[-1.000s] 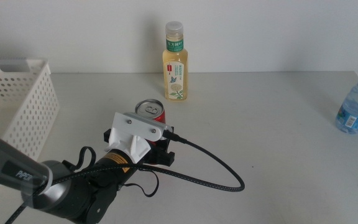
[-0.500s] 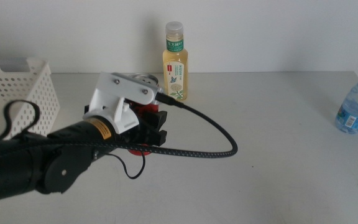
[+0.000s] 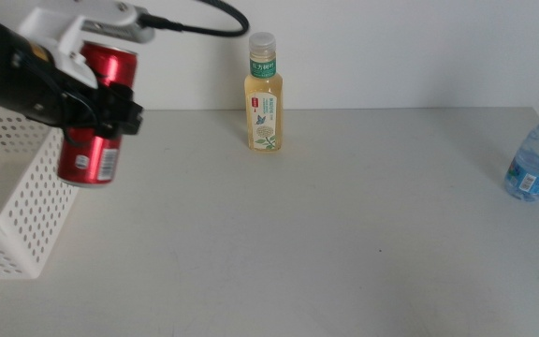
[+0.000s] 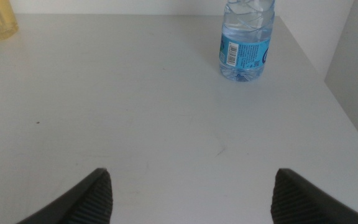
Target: Use arms to grab the bottles and put them into the dustbin to the left of the table.
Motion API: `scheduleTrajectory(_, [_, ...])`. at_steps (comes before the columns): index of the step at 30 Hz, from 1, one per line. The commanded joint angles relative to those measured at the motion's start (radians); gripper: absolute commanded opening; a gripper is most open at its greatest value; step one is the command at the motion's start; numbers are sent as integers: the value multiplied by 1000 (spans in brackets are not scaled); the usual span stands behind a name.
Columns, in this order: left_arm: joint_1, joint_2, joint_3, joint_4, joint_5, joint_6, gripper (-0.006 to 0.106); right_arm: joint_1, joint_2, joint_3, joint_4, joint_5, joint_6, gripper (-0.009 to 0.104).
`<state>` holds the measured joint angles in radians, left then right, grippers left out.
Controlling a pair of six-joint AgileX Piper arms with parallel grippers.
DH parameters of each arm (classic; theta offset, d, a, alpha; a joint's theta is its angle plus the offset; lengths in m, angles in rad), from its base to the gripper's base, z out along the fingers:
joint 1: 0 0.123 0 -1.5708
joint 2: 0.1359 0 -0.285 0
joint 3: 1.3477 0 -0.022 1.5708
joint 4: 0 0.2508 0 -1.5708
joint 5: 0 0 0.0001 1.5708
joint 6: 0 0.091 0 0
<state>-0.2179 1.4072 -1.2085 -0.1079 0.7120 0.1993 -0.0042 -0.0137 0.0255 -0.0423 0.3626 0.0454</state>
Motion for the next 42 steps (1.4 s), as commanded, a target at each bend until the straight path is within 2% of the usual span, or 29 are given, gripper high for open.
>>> scheduleTrajectory(1, [60,-45,-132,-9,51,36,2,-7,-21,-7,-12,-41,-12,65])
scheduleTrajectory(11, [343,96,-482,-11,387,121,2,-7,-21,-7,-12,-41,-12,65])
scheduleTrajectory(19, [486,254,-563,-10,426,159,2,-7,-21,-7,-12,-41,-12,65])
scheduleTrajectory(35, [499,551,-563,127,351,100,2,-7,-21,-7,-12,-41,-12,65])
scheduleTrajectory(42, [498,629,-563,129,349,87,5,-7,-21,-7,-12,-41,-12,65])
